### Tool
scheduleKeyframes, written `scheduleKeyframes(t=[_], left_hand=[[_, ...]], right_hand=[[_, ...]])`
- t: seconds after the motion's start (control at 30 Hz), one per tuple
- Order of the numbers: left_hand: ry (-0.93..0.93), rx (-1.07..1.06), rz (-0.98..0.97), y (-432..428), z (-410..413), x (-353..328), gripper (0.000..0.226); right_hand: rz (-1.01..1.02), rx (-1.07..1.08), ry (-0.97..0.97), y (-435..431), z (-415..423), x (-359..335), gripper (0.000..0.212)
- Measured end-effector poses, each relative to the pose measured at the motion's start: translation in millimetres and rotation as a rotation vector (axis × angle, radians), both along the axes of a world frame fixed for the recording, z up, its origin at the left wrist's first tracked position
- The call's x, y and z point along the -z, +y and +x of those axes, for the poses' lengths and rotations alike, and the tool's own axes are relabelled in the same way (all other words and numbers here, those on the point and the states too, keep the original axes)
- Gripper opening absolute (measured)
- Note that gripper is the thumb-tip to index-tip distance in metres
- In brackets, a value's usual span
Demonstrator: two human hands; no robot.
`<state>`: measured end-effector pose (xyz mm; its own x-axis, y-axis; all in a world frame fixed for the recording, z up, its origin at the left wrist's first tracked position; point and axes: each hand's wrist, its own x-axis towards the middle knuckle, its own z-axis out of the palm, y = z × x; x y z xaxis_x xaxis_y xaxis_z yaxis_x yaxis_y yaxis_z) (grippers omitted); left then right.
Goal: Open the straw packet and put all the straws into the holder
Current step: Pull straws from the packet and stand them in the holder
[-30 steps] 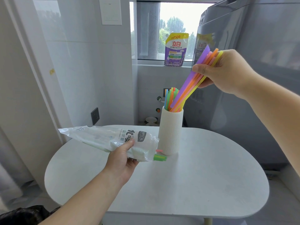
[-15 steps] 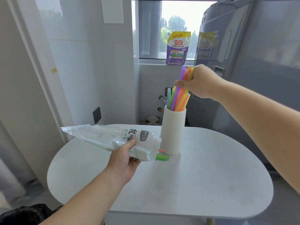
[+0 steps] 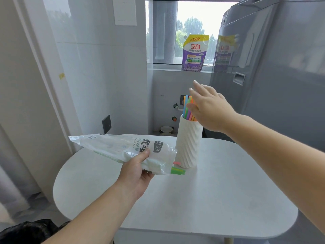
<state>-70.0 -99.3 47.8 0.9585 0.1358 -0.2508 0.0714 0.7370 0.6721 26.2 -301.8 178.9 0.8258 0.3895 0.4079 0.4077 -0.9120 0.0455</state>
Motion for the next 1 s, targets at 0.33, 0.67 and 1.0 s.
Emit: scheduleKeyframes(t=[0.33, 0.67, 1.0], left_hand=[[0.006, -0.005, 0.001, 1.3, -1.3, -1.4, 0.034], [-0.012, -0.029, 0.056, -0.6, -3.0, -5.4, 0.028], [-0.239, 0.004, 0.456, -22.2, -15.2, -23.9, 0.029]], right_hand=[[0.195, -0.022, -0.153, -1.3, -3.9, 0.6, 0.059], [1.047, 0.105, 0.486, 18.3, -85.7, 79.6, 0.042], [1.832, 0.347, 1.076, 43.4, -109.7, 115.7, 0.054]])
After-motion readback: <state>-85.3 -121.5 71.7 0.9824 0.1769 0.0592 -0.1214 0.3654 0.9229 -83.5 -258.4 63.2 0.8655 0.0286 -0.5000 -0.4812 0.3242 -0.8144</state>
